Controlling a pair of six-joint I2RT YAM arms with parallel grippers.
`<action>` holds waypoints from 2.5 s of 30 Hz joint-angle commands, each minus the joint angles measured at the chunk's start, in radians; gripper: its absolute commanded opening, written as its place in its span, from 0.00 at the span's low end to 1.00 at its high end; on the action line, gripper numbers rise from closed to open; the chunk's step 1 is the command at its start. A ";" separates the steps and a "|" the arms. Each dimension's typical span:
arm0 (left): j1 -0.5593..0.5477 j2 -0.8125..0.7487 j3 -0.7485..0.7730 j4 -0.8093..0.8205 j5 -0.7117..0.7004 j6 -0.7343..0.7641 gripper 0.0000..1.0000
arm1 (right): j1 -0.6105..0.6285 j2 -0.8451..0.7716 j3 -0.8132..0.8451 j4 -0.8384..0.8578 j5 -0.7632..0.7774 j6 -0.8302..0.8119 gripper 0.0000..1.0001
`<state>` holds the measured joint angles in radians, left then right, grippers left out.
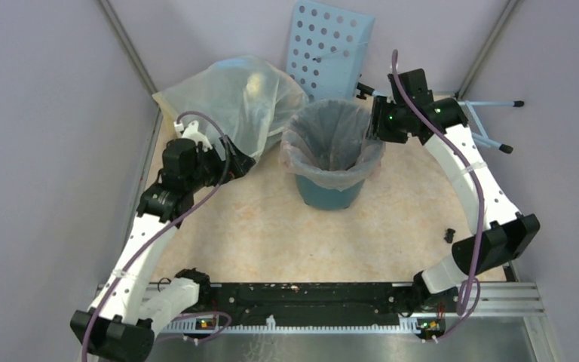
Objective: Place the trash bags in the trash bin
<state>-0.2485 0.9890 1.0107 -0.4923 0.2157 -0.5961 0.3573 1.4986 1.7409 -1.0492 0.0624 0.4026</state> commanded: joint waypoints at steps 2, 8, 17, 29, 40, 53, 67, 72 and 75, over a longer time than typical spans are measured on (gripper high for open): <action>0.002 -0.161 -0.052 -0.059 -0.107 0.008 0.99 | -0.001 0.051 0.008 0.018 0.008 0.041 0.40; 0.002 -0.269 -0.083 -0.131 -0.144 -0.014 0.99 | 0.003 0.083 0.014 0.053 -0.056 0.093 0.14; 0.002 -0.338 -0.059 -0.179 -0.206 0.030 0.99 | 0.118 0.078 0.019 0.068 -0.070 0.193 0.22; 0.002 -0.326 -0.098 -0.094 -0.174 0.042 0.99 | 0.147 -0.010 0.073 0.038 -0.003 0.020 0.72; 0.002 -0.372 -0.214 0.077 -0.138 0.079 0.99 | 0.144 -0.606 -0.553 0.511 0.202 -0.101 0.82; 0.001 -0.391 -0.389 0.214 -0.029 0.151 0.99 | 0.144 -1.181 -1.240 0.740 0.318 -0.012 0.78; 0.002 -0.435 -0.529 0.321 -0.236 0.083 0.99 | -0.024 -1.023 -1.591 1.334 0.381 -0.355 0.85; 0.002 -0.439 -0.503 0.307 -0.254 0.134 0.99 | -0.322 -0.673 -1.646 1.806 0.128 -0.345 0.85; 0.002 -0.439 -0.486 0.272 -0.256 0.145 0.99 | -0.344 -0.436 -1.648 2.056 0.075 -0.347 0.85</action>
<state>-0.2485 0.5598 0.4828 -0.2424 -0.0135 -0.4862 0.0521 0.8513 0.0921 0.5117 0.3027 0.0887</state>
